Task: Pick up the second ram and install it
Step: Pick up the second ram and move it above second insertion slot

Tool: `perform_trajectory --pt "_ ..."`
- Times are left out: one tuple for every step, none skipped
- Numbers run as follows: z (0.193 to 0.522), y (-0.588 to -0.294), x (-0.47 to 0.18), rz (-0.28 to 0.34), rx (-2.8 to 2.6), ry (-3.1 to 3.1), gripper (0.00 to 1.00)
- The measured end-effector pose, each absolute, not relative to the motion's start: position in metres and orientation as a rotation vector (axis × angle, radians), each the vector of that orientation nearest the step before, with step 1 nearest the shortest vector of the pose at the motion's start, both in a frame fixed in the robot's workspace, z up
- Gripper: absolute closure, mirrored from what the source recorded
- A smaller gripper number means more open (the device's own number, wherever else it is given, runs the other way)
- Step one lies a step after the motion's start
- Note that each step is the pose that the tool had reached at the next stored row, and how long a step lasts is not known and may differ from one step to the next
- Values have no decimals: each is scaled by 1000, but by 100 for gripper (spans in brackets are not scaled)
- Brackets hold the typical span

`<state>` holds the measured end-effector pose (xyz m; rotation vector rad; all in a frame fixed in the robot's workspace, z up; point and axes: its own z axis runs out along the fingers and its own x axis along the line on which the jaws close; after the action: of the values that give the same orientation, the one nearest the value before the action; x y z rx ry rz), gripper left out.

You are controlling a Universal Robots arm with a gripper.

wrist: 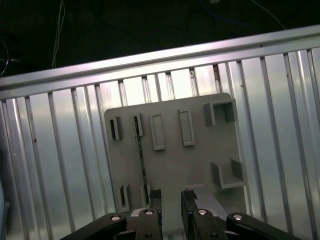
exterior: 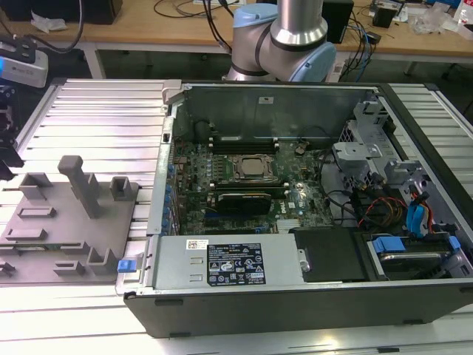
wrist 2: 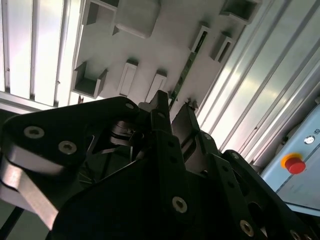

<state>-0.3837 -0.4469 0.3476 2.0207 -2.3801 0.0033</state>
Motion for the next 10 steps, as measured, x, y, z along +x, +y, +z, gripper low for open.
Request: perform_trajectory --pt "346 -447 -384 3 2021 -2380 70" --pt "345 -447 -384 3 2021 -2380 70" --pt "341 -447 -384 3 2021 -2380 70" --pt "338 -447 -384 3 2021 -2380 70" --pt "336 -447 -384 3 2021 -2380 70" --pt "335 -447 -384 3 2021 -2380 70" --pt "334 -447 -384 3 2021 -2380 70" --pt "334 -447 -384 3 2021 -2380 70" --pt "333 -447 -384 3 2021 -2380 70" --pt "332 -447 -384 3 2021 -2380 70"
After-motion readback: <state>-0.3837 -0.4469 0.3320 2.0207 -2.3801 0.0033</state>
